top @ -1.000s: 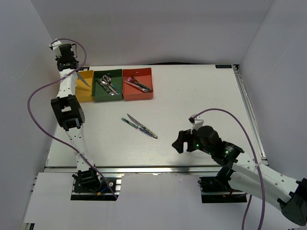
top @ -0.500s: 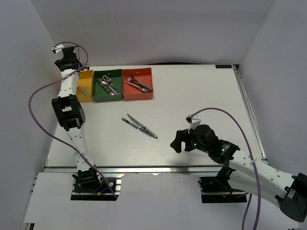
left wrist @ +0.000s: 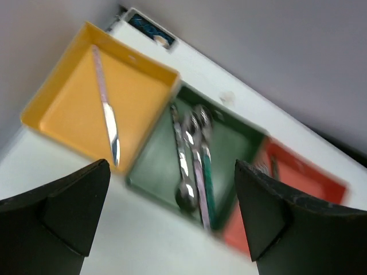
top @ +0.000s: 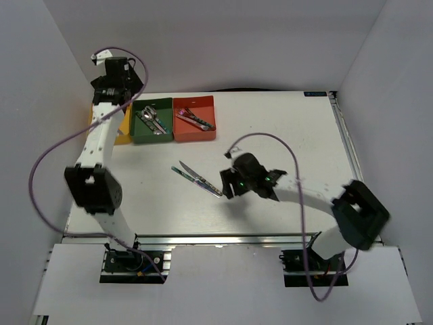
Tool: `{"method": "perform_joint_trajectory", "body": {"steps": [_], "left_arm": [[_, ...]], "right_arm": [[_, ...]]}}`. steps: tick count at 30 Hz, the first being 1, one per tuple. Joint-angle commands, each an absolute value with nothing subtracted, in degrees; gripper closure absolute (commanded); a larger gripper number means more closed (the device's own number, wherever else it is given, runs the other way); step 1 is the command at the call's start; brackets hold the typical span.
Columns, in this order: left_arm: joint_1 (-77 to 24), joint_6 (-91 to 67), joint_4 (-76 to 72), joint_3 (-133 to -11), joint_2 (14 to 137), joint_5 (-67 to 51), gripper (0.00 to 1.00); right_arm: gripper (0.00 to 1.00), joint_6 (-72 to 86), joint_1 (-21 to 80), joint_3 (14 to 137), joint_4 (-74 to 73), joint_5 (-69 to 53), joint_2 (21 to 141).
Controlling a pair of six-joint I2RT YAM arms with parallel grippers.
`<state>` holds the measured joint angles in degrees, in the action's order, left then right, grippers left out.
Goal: Sort the eating utensils into containers
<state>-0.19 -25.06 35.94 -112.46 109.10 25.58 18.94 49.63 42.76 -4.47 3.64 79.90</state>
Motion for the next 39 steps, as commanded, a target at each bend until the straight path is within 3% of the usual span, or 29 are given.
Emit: {"method": "perform_joint_trajectory", "body": {"steps": [1, 5, 10, 15, 32, 35, 39], "left_arm": [[-5.70, -27.68, 39.48, -98.93, 90.13, 23.21, 0.02], [-8.96, -25.94, 34.02, -71.88, 71.66, 22.41, 0.02], [-9.05, -21.10, 33.31, -56.80, 54.71, 22.24, 0.02], [-8.96, -21.45, 29.71, -45.73, 46.94, 20.22, 0.02], [-9.05, -22.06, 28.83, -44.56, 50.18, 16.53, 0.02], [-9.05, -21.89, 29.18, -44.82, 51.33, 15.73, 0.02], [-9.05, -21.88, 28.83, -44.48, 50.89, 14.86, 0.02]], "right_arm": [[0.34, 10.65, 50.10, 53.94, -3.50, 4.65, 90.76], [0.46, 7.74, 50.54, 63.88, -8.85, 6.94, 102.37], [0.50, 7.03, 52.21, 67.76, -9.32, 8.97, 107.57], [0.51, 9.05, 52.38, 68.55, -8.79, 10.63, 108.46], [0.58, 10.98, 53.96, 68.21, -7.57, 8.97, 111.45], [0.64, 10.55, 54.05, 68.73, -8.51, 9.14, 111.88], [0.78, 10.02, 53.97, 70.49, -11.33, 11.33, 114.25]]}}
